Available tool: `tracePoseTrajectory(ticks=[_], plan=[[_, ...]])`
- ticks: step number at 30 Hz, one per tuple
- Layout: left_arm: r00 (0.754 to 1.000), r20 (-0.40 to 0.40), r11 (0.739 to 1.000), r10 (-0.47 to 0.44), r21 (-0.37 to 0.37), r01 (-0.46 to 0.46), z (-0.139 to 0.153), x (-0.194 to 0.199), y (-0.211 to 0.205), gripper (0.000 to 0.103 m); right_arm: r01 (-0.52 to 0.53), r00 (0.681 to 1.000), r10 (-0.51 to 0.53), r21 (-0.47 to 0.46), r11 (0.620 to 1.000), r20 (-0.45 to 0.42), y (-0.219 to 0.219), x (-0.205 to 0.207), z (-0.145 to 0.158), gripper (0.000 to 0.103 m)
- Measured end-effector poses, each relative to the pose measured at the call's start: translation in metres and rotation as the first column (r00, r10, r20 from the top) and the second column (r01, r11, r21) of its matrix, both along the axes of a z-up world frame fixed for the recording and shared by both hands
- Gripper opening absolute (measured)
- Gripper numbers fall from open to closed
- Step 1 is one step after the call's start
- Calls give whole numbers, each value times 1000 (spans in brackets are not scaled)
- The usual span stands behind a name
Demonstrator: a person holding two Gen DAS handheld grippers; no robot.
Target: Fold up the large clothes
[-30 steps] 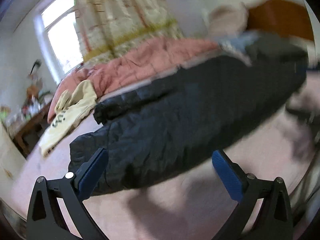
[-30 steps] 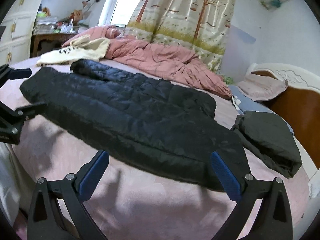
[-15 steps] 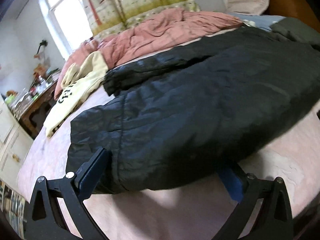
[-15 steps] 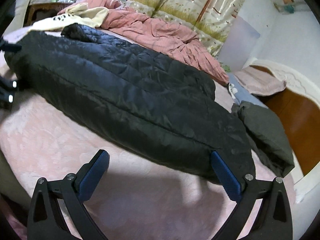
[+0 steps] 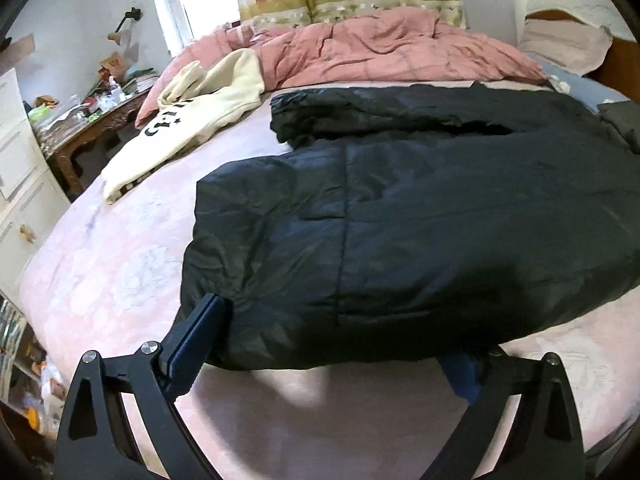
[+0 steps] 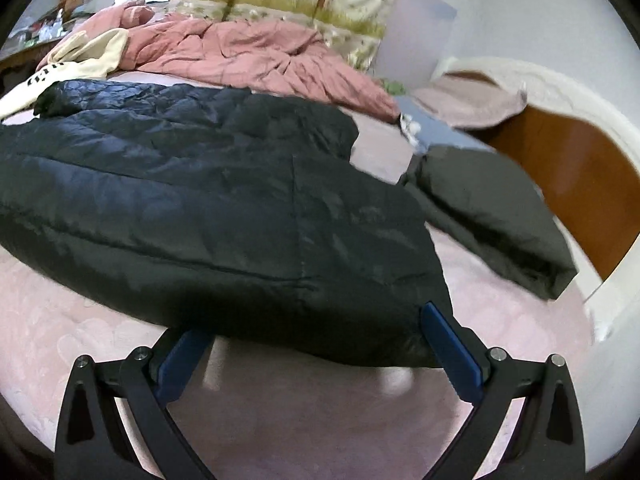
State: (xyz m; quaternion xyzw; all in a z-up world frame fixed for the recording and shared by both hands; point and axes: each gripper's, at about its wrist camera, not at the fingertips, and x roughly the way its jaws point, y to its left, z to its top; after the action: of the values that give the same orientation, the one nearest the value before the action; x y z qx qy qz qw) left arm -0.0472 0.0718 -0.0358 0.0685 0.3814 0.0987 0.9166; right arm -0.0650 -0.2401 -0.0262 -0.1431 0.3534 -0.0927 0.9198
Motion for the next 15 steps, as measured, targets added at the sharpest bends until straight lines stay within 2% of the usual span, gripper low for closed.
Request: tracePoseTrajectory(ticks=[4, 7, 9, 11, 13, 15], plan=[[1000, 30, 1000, 6, 8, -6, 3, -1, -1, 96, -1, 1000, 1, -8, 1000, -2, 2, 0, -1, 103], [995, 77, 998, -59, 40, 56, 5, -3, -10, 75, 1, 1000, -1, -2, 1000, -14, 1, 4, -2, 103], [995, 64, 993, -79, 94, 73, 1, -1, -18, 68, 6, 1000, -6, 14, 1000, -28, -1, 7, -3, 103], [996, 36, 992, -77, 104, 73, -5, 5, -20, 49, 7, 1000, -6, 31, 999, -30, -2, 10, -3, 101], [995, 40, 992, -92, 92, 88, -3, 6, -21, 34, -22, 999, 24, 57, 998, -31, 0, 9, -3, 83], [994, 52, 992, -96, 93, 90, 0, 1, -23, 28, -54, 998, 55, 42, 998, -20, 6, 4, -2, 49]])
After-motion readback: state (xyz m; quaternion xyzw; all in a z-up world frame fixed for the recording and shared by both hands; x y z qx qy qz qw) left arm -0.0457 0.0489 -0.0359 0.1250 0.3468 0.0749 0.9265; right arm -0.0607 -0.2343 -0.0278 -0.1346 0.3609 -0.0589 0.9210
